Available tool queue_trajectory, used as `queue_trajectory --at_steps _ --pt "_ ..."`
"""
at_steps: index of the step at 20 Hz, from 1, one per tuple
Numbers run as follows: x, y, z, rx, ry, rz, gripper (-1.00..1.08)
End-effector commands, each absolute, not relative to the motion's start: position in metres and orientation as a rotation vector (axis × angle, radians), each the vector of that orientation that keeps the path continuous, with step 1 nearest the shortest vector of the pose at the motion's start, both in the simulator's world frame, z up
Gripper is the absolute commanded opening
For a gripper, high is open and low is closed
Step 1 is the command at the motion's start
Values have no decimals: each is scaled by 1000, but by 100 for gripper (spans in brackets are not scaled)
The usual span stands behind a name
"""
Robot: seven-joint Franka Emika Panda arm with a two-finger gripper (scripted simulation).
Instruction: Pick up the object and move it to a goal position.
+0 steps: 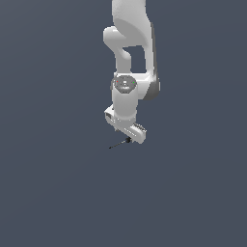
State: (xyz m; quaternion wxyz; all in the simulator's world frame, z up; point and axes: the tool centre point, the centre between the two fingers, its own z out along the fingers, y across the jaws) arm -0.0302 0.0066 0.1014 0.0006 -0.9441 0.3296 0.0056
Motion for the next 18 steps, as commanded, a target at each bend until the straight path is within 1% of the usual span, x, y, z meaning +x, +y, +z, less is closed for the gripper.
queue_trajectory --at_steps 1,10,18 --pt "-33 9 96 -2927 1136 16 100" --pt "-42 16 77 -2780 1460 8 100" --pt "-48 19 68 -2688 1625 2 100"
